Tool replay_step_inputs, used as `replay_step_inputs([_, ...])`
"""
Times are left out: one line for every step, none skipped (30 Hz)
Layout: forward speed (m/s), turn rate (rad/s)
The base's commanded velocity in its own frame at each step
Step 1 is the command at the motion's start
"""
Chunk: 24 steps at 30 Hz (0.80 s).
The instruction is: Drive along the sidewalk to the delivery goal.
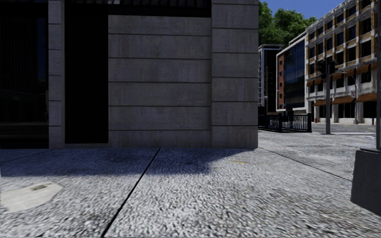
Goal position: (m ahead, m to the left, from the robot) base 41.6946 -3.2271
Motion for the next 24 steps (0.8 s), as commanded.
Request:
replay_step_inputs([1.91,-0.29])
replay_step_inputs([1.83,-0.30])
replay_step_inputs([1.78,-0.34])
replay_step_inputs([1.78,-0.34])
replay_step_inputs([1.75,-0.38])
replay_step_inputs([1.73,-0.47])
replay_step_inputs([1.69,-0.56])
replay_step_inputs([1.63,-0.58])
replay_step_inputs([1.63,-0.58])
replay_step_inputs([1.59,-0.59])
replay_step_inputs([1.57,-0.59])
replay_step_inputs([1.56,-0.59])
replay_step_inputs([1.56,-0.59])
replay_step_inputs([1.56,-0.59])
replay_step_inputs([1.55,-0.59])
replay_step_inputs([1.55,-0.59])
replay_step_inputs([1.55,-0.59])
replay_step_inputs([1.55,-0.59])
replay_step_inputs([1.55,-0.59])
replay_step_inputs([1.55,-0.59])
replay_step_inputs([1.55,-0.59])
replay_step_inputs([1.55,-0.59])
replay_step_inputs([1.55,-0.59])
replay_step_inputs([1.55,-0.59])
